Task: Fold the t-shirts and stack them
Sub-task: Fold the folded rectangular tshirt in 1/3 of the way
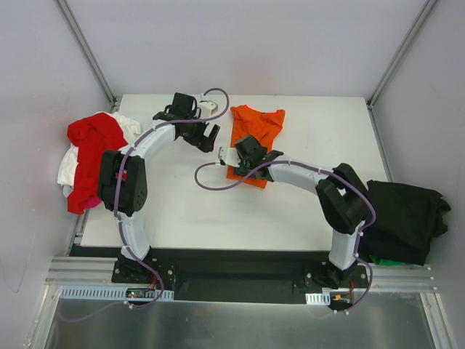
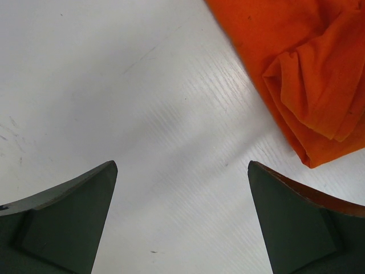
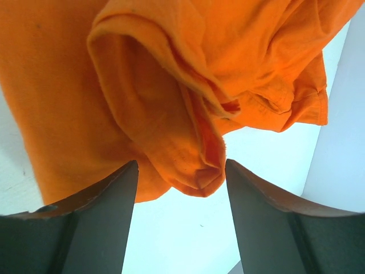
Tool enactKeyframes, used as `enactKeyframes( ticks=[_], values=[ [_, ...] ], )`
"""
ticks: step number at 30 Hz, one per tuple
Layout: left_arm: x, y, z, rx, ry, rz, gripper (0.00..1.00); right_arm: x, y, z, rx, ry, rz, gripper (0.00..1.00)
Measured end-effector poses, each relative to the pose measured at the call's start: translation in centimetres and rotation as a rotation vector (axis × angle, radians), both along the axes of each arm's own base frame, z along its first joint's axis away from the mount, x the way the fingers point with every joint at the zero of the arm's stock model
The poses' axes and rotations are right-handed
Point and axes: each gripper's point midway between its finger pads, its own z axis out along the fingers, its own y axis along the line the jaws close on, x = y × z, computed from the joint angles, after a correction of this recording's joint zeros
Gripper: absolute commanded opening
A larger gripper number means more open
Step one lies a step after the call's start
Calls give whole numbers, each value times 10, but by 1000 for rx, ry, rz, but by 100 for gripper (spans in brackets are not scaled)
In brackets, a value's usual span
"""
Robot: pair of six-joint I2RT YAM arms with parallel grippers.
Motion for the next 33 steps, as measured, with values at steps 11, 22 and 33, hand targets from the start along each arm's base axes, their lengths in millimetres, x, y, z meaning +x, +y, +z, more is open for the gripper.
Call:
enactKeyframes(
  ticks=[11,22,33],
  values=[
    [2,2,-1,-6,-1,14,99,7,-4,5,4,-11,-12,64],
    [2,2,-2,-7,-2,14,99,8,-4,5,17,-3,-11,63],
    [2,2,-2,-8,0,16,99,8,0,-10,11,27,-7,62]
  ],
)
